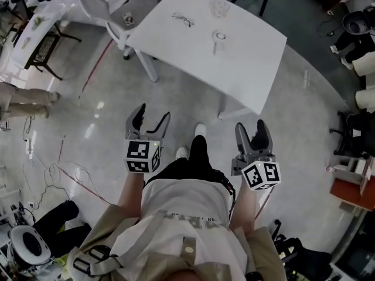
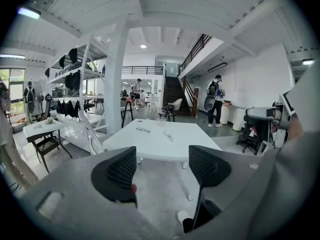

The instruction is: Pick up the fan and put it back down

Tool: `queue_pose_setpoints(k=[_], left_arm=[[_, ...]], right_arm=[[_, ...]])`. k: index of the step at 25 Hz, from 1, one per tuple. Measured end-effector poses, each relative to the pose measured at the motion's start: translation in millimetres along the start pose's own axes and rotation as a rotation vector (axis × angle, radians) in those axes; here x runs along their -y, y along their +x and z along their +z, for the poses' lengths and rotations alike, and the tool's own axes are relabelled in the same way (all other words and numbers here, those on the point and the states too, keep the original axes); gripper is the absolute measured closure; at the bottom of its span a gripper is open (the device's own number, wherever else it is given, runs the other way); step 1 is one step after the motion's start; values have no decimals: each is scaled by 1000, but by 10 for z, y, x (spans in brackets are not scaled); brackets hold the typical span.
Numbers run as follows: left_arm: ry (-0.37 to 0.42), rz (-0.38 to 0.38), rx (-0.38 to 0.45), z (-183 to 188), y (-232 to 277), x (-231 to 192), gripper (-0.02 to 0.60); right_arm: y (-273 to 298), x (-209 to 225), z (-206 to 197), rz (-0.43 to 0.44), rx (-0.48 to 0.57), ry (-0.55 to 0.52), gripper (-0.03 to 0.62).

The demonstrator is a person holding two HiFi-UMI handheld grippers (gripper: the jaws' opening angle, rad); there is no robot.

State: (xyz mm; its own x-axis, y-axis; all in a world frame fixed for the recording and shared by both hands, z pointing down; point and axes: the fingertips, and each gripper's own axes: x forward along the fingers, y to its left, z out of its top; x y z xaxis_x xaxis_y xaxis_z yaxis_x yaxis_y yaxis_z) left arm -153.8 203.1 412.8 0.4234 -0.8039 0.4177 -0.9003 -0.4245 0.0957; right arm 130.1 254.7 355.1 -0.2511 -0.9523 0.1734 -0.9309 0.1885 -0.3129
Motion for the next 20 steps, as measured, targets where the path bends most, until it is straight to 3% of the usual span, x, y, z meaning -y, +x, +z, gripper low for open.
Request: queue_pose_setpoints(k=[6, 16, 20], left_arm=[[-8, 20, -19, -9, 194, -92, 241], [7, 61, 5, 384, 689, -132, 241], [15, 80, 12, 566, 947, -125, 241]], right_arm=[[285, 143, 49, 24, 1, 20, 246], [857, 475, 319, 71, 10, 33, 246], [1157, 710, 403, 65, -36, 31, 246]])
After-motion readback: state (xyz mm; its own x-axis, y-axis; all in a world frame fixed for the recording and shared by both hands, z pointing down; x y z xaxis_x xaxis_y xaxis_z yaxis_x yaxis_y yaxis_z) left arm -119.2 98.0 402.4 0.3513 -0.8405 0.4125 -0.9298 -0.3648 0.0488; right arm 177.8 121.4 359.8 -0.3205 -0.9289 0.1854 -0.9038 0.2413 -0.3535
